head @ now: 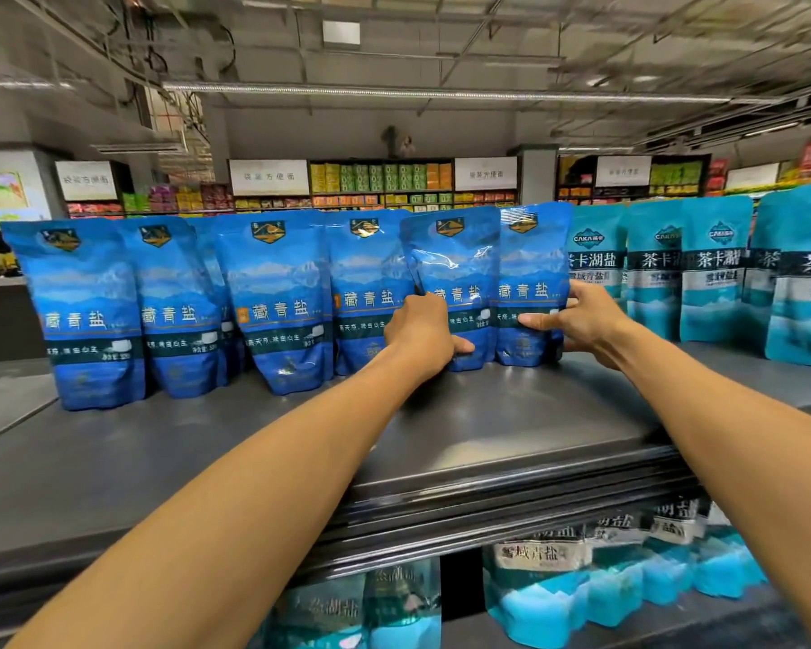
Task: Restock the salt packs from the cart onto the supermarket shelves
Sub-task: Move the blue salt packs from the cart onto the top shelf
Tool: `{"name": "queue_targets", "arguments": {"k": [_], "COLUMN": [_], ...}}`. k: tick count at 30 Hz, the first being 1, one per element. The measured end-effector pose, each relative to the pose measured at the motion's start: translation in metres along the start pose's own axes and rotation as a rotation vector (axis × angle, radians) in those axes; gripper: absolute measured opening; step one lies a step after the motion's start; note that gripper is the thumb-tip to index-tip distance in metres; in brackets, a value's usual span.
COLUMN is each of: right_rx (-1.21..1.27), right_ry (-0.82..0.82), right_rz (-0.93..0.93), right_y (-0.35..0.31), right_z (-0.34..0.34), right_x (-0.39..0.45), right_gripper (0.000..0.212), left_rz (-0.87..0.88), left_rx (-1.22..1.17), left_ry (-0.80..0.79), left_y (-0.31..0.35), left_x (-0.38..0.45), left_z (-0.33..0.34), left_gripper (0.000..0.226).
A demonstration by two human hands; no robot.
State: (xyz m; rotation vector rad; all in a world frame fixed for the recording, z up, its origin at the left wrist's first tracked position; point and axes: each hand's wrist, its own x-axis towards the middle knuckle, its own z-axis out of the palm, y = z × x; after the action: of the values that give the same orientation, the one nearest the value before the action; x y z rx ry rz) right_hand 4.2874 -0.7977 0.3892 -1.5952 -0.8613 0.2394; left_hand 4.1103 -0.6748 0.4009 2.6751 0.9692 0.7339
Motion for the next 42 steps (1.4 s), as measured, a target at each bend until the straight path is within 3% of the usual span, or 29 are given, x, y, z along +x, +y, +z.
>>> {"name": "queue_targets", "arguments": {"k": [7,15,19,23,26,30,33,37,42], "right_rx": [-0.067,-0.066,-0.139,-0.192,-0.133,0.198,0.277,0.207,0.097], "right_ry": [-0.008,-0.055,0.012,0.167,0.312,0.34,0.353,0.427,0.741], "right_rz": [-0.034,0.055,0.11,0.068,0.001,-0.128,-0.219,-0.31,-0.206], "right_y": [0.001,-0.003,-0.01,-0.012,-0.019,-0.031,-0.027,0.002,0.067], "right_z": [0.006,0.01,0.003,-0.002,-0.01,-0.029,-0.039,-0.051,-0.067], "right_x": [-0.005,-0.018,-0.03,-0.052,-0.079,-0.126,-0.169,-0.234,-0.33], "right_gripper": [0.036,0.034,0.034,0.053,0.039,0.013,0.007,0.005,0.005], "left_rz": [0.014,0.003,0.053,0.141,0.189,0.246,0.316,0.39,0.441], "left_rx": [-0.032,-0.055,0.037,0.059,-0.065,-0.348,-0.655,-1.088,-1.328], "left_ry": [0.04,0.041,0.055,0.188,0.221,0.226,0.186,-0.023,-0.386], "left_y": [-0.007,-0.009,-0.008,0.0,0.016,0.054,0.087,0.122,0.153], "left_x": [0.002,-0.002,-0.015,-0.04,-0.058,-0.09,-0.119,-0.165,-0.229], "left_z": [0.006,0.005,-0.005,-0.016,-0.029,-0.032,-0.014,0.03,0.112], "left_gripper": [0.052,0.053,0.054,0.035,0.024,0.021,0.017,0.015,0.012]}}
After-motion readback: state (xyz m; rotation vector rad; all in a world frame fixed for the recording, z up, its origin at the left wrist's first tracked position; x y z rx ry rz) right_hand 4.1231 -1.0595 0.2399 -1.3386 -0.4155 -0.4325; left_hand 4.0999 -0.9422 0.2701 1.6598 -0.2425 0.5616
